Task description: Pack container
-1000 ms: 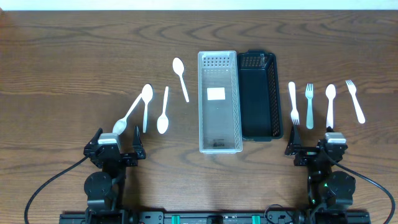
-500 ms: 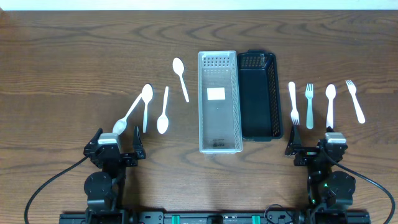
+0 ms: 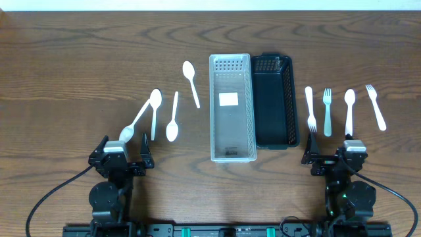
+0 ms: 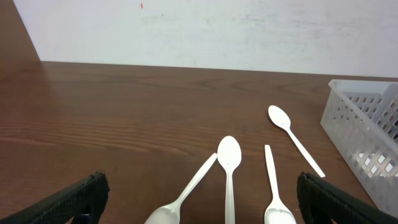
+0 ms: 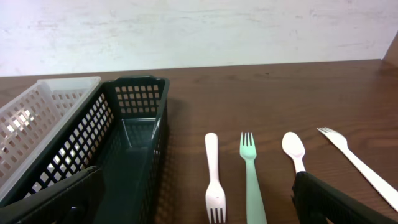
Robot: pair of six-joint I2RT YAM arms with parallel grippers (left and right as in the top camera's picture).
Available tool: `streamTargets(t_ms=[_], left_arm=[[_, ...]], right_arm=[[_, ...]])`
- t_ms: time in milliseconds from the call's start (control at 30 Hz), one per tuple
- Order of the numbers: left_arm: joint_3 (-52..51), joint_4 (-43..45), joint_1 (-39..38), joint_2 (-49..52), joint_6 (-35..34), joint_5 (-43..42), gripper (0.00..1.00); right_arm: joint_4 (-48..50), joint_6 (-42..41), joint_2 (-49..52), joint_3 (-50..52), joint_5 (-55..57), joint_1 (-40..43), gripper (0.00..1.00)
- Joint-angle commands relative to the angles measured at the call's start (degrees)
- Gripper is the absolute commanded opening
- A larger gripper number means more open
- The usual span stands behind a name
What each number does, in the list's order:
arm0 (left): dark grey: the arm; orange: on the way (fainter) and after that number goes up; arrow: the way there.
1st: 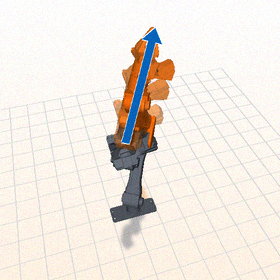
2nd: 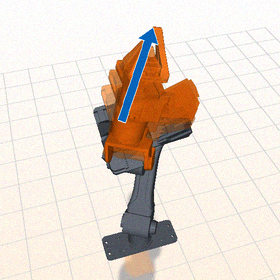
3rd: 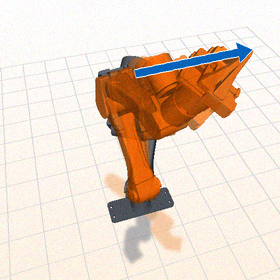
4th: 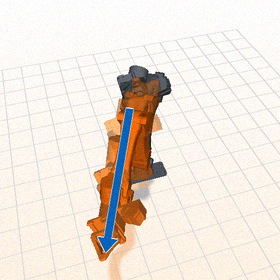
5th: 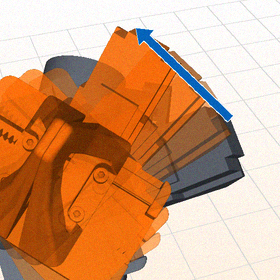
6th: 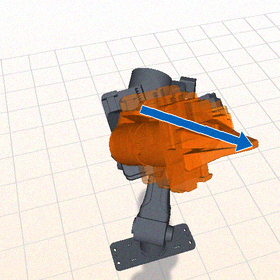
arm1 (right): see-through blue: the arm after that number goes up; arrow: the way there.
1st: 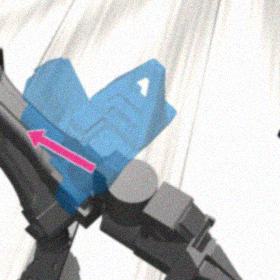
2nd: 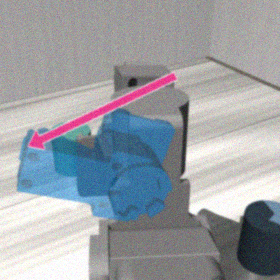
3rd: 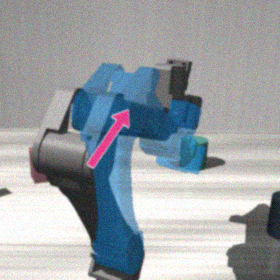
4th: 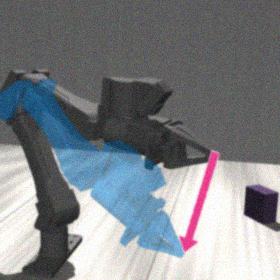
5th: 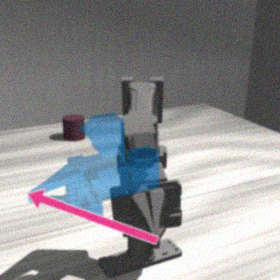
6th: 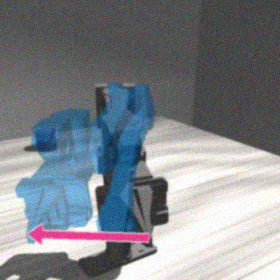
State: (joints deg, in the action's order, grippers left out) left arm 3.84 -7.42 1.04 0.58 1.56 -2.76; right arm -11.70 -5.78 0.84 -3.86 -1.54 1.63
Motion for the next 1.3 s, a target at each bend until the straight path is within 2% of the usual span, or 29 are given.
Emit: streamTargets(t_ms=[0, 300, 500, 600, 733, 800, 900, 1033, 1200, 1267], left_arm=[[-1.68, -0.59, 0.28, -0.28, 0.76, 0.35, 0.98], [-1.68, -0.59, 0.28, -0.28, 0.79, 0.35, 0.98], [-1.68, -0.59, 0.28, -0.28, 0.76, 0.37, 0.98], [-1.68, -0.59, 0.28, -0.28, 0.76, 0.37, 0.98], [-1.68, -0.59, 0.28, -0.28, 0.76, 0.35, 0.98], [-1.68, -0.59, 0.28, -0.28, 0.76, 0.35, 0.98], [-1.68, -0.59, 0.28, -0.28, 0.76, 0.35, 0.98], [-1.68, -0.59, 0.28, -0.28, 0.79, 0.37, 0.98], [-1.68, -0.59, 0.28, -0.28, 0.79, 0.37, 0.98], [-1.68, -0.59, 0.28, -0.28, 0.76, 0.35, 0.98]], right_arm=[[0.17, 0.72, -0.52, 0.39, -0.2, -0.63, 0.99], [0.17, 0.46, -0.52, 0.39, -0.46, -0.63, 0.99], [1.29, -8.74, -0.52, 0.37, -1.9, -0.63, 0.99], [4.04, -5.9, -0.5, -0.61, -8.0, -0.63, 0.99], [4.37, -2.62, 2.05, -6.8, -3.72, -0.46, 0.99], [0.76, 0.5, 6.43, -12.92, 1.77, -0.46, 0.99], [-9.31, 0.74, 15.8, -24.04, 8.79, -0.07, 0.99], [-28.09, 0.83, 34.4, -44.39, 8.02, 2.47, 0.99], [-49.37, 8.61, 58.12, -71.04, 5.6, 5.53, 0.99], [-55.8, 8.59, 64.61, -78.71, 5.6, 5.53, 0.99]])
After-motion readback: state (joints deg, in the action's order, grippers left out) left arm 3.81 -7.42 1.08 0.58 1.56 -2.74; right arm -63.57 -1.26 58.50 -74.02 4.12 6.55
